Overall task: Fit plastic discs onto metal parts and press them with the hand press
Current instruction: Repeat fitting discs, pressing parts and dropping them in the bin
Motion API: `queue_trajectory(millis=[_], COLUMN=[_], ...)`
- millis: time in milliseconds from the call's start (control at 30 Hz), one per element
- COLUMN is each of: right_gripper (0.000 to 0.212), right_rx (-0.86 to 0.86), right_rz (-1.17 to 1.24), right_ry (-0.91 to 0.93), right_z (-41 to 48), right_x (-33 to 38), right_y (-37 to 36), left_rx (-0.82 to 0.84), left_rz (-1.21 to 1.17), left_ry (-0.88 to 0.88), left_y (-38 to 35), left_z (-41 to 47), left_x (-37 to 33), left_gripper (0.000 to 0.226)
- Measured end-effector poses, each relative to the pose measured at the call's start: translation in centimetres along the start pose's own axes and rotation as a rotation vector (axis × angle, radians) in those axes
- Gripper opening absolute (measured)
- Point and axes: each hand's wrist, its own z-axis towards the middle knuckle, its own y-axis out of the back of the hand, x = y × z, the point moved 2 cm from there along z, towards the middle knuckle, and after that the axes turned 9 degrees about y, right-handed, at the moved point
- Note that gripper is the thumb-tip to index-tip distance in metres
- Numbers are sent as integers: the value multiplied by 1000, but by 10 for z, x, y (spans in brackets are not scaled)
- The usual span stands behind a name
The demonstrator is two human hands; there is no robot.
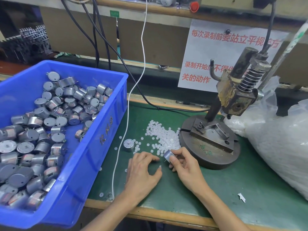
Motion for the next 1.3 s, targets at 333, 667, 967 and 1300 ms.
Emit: queue_trajectory(millis=[333, 667, 967, 1300], right_gripper=[10, 7, 8, 7], right_rx=[53, 90, 121, 150], right_rz=[-82, -145, -224, -287], right_ry=[-19, 27, 74, 199], right_z=[0, 7, 9, 8], right_x=[3, 5, 8, 12], right_y=[-1, -14, -16, -18], left_rx=[-77, -117, -100, -77], left_rz=[37, -14, -21, -2], left_ry=[46, 84, 92, 102], left_y=[-1, 0, 1, 1], left_z=[3, 3, 3, 2], left_x=[1, 3, 2, 3], left_gripper=[4, 28, 30, 38])
